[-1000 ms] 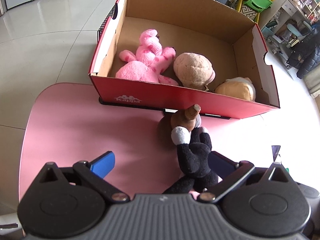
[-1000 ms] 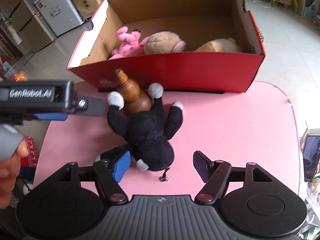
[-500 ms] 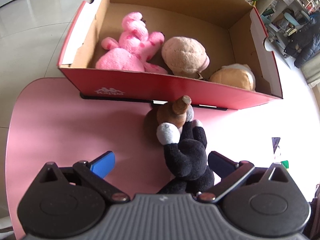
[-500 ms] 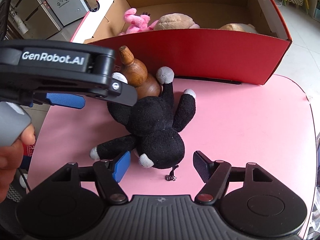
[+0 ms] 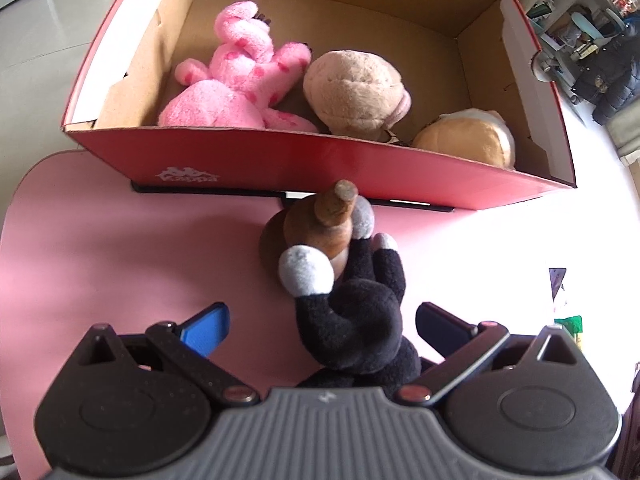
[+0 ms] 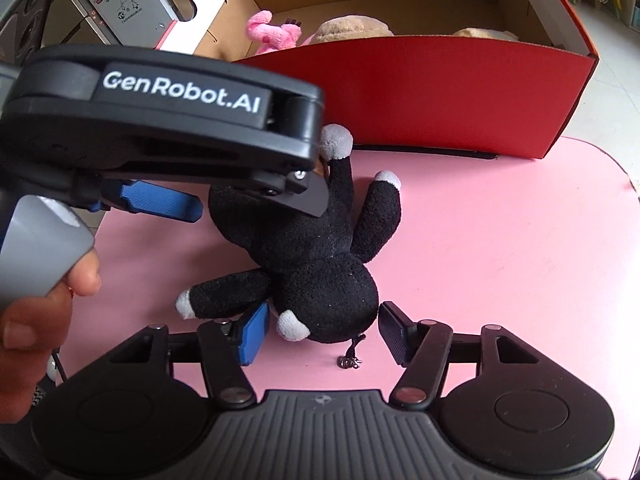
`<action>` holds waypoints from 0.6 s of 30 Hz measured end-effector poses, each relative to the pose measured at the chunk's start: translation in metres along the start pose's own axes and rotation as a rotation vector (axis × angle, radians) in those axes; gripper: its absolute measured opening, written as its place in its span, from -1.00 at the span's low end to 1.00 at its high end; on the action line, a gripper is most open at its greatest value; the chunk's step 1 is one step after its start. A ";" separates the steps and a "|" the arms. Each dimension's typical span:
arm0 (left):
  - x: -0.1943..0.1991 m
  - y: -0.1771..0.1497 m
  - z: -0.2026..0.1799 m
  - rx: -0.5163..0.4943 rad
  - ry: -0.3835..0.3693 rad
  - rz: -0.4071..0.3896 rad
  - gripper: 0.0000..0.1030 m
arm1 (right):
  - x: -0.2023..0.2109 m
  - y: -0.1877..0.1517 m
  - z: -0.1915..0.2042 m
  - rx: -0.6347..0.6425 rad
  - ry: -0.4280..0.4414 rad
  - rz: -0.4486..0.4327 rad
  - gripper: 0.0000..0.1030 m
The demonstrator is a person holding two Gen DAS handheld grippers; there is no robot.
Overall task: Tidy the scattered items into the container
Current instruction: 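Bring both open grippers around the black-and-white plush, then close both grippers on the black-and-white plush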
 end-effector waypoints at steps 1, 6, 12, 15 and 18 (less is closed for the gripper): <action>-0.001 0.000 -0.001 0.003 -0.007 0.002 0.99 | -0.001 0.000 0.000 -0.003 0.001 0.001 0.19; -0.008 -0.004 -0.002 0.008 -0.012 0.018 0.99 | -0.004 0.001 -0.001 -0.008 0.000 0.006 0.19; -0.016 -0.006 -0.010 0.004 -0.036 0.026 0.72 | -0.005 0.003 0.002 0.019 0.004 -0.008 0.15; -0.019 -0.008 -0.012 0.022 -0.066 0.034 0.40 | -0.005 0.003 0.005 0.050 -0.004 -0.022 0.13; -0.019 -0.010 -0.013 0.026 -0.082 0.028 0.31 | -0.004 0.004 0.005 0.058 -0.005 -0.025 0.10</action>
Point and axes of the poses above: each gripper's, at about its wrist camera, not at the fingertips, and x roughly against the way its jaws point, z to its left, y to its top, the point moved 9 cm from there along -x, roughly the way its jaws point, and after that the axes turned 7 degrees about -x, right-handed, at the moved point
